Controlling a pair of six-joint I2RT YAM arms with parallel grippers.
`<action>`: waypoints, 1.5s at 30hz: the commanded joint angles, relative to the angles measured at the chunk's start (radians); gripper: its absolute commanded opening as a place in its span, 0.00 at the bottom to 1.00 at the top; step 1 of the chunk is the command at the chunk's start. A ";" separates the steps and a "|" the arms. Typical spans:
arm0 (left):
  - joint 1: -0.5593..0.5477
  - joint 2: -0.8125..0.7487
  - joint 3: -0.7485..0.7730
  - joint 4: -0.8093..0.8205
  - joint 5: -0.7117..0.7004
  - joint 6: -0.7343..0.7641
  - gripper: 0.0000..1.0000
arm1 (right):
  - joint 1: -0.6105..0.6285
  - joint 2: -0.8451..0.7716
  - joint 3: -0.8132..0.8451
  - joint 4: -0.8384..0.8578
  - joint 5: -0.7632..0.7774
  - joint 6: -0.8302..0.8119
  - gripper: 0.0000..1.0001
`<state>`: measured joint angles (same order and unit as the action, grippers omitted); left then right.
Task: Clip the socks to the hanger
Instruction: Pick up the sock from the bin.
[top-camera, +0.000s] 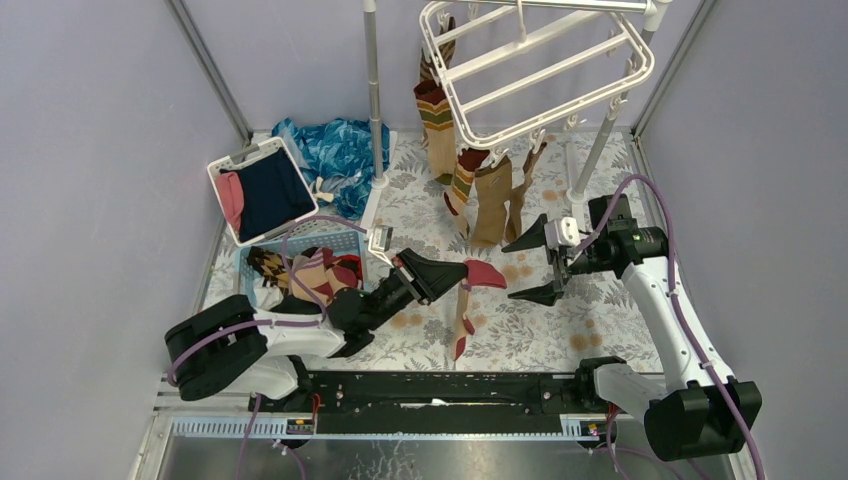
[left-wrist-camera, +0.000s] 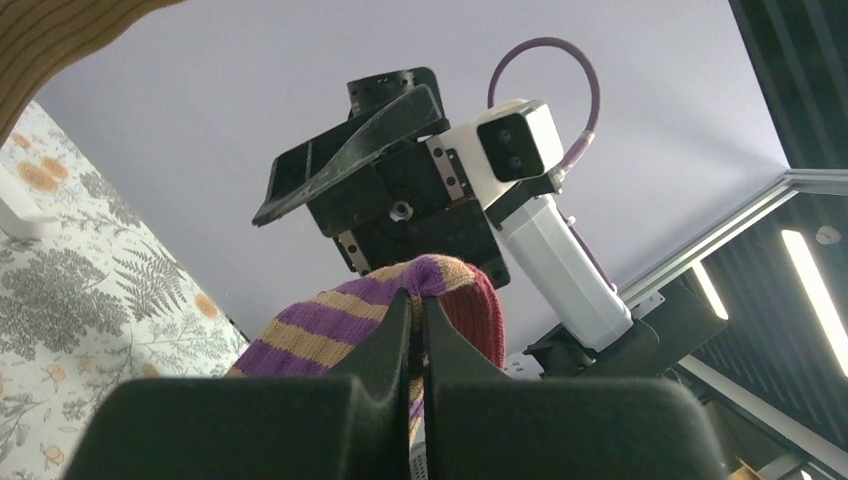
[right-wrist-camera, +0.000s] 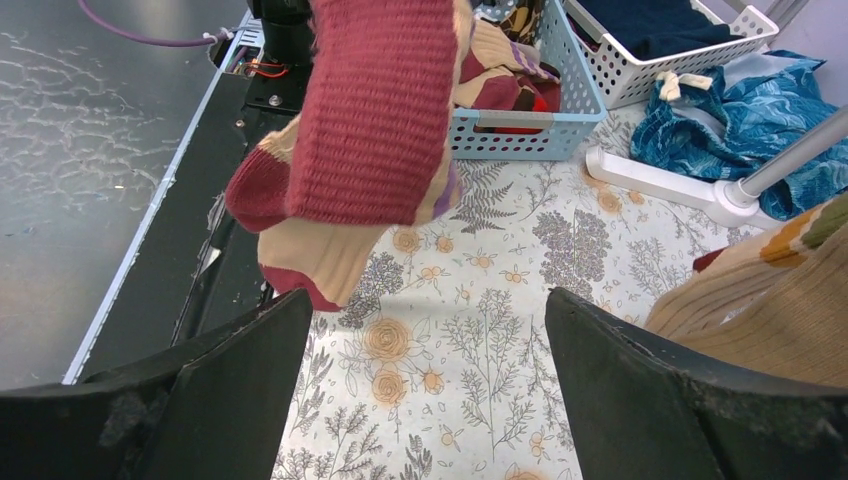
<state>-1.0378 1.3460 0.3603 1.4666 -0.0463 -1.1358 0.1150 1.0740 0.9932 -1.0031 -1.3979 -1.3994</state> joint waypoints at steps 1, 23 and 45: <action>-0.017 0.032 0.031 0.077 -0.018 -0.024 0.00 | 0.012 -0.009 0.000 0.047 -0.019 0.039 0.92; -0.033 0.109 0.055 0.118 0.006 -0.069 0.00 | 0.023 -0.010 -0.004 0.147 -0.023 0.157 0.69; -0.033 0.119 0.027 0.121 0.005 -0.062 0.00 | 0.023 -0.007 0.027 0.163 -0.001 0.243 0.27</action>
<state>-1.0607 1.4559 0.3962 1.5112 -0.0410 -1.2045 0.1310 1.0737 0.9859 -0.8467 -1.3907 -1.1812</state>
